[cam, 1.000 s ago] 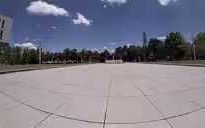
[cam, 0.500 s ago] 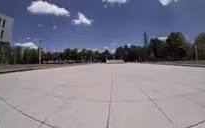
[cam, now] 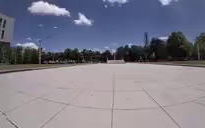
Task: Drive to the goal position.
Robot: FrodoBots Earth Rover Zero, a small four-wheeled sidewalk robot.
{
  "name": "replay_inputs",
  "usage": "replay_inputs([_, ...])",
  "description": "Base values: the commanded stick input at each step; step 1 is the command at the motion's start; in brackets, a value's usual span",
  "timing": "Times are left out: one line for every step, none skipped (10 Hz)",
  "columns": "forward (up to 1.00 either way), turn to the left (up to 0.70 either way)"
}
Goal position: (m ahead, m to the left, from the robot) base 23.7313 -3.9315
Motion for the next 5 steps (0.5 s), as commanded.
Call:
replay_inputs([0.50,0.00])
replay_inputs([0.50,0.00])
replay_inputs([0.50,0.00])
replay_inputs([0.50,0.00])
replay_inputs([0.50,0.00])
